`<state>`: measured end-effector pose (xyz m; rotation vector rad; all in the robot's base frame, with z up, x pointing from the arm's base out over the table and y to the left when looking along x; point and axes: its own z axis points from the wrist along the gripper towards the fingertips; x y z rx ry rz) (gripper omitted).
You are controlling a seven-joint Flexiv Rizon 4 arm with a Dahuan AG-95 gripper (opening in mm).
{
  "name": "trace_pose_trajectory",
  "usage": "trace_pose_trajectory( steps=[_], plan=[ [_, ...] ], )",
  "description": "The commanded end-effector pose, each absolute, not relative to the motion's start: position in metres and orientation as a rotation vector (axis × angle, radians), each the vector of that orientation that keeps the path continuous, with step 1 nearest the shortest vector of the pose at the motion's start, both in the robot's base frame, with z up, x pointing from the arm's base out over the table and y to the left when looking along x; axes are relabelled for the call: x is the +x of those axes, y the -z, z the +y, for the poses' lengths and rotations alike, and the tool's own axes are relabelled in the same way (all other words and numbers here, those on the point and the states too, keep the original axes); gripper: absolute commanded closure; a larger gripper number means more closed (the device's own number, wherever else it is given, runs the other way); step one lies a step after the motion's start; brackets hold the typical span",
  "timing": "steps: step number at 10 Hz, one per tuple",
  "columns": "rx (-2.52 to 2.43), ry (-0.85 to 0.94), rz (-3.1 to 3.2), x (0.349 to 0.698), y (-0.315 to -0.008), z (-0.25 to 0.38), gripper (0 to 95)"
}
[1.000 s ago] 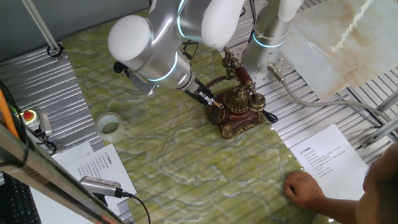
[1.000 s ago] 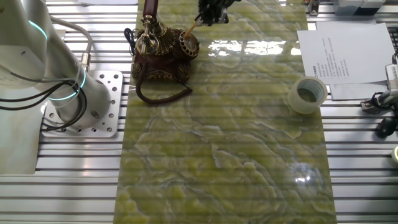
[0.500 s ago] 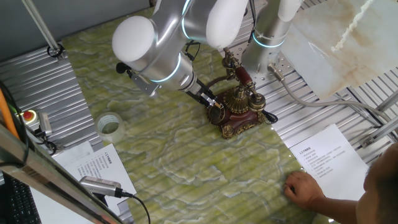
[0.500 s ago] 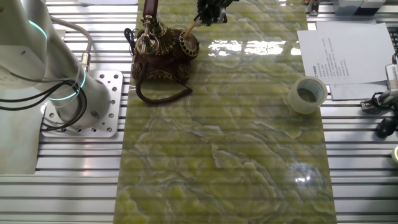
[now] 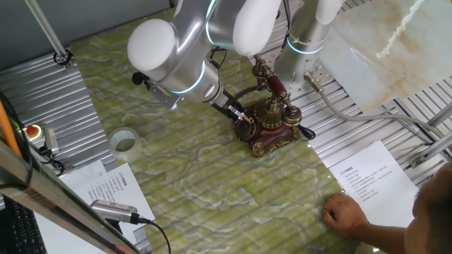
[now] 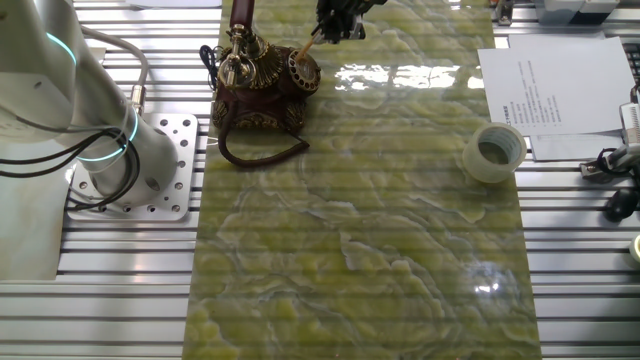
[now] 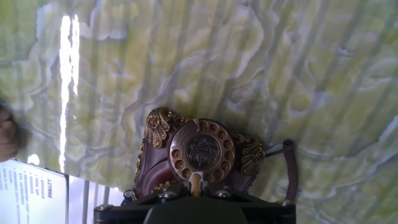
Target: Dial a number on an old rotary phone
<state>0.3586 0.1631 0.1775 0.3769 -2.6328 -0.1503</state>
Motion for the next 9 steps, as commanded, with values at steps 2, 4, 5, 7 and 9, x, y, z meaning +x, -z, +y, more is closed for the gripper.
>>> trace_pose_trajectory(
  steps=[2,4,5,7,9],
  plan=[
    [0.393,0.160,-2.628,0.3583,-0.1748,0.1625,95.0],
    [0.398,0.162,-2.626,0.3578,-0.1741,0.1622,95.0],
    [0.400,0.164,-2.624,0.3575,-0.1740,0.1621,95.0],
    [0.409,0.169,-2.621,0.3549,-0.1730,0.1609,95.0],
    [0.413,0.173,-2.621,0.3526,-0.1721,0.1599,95.0]
  ],
)
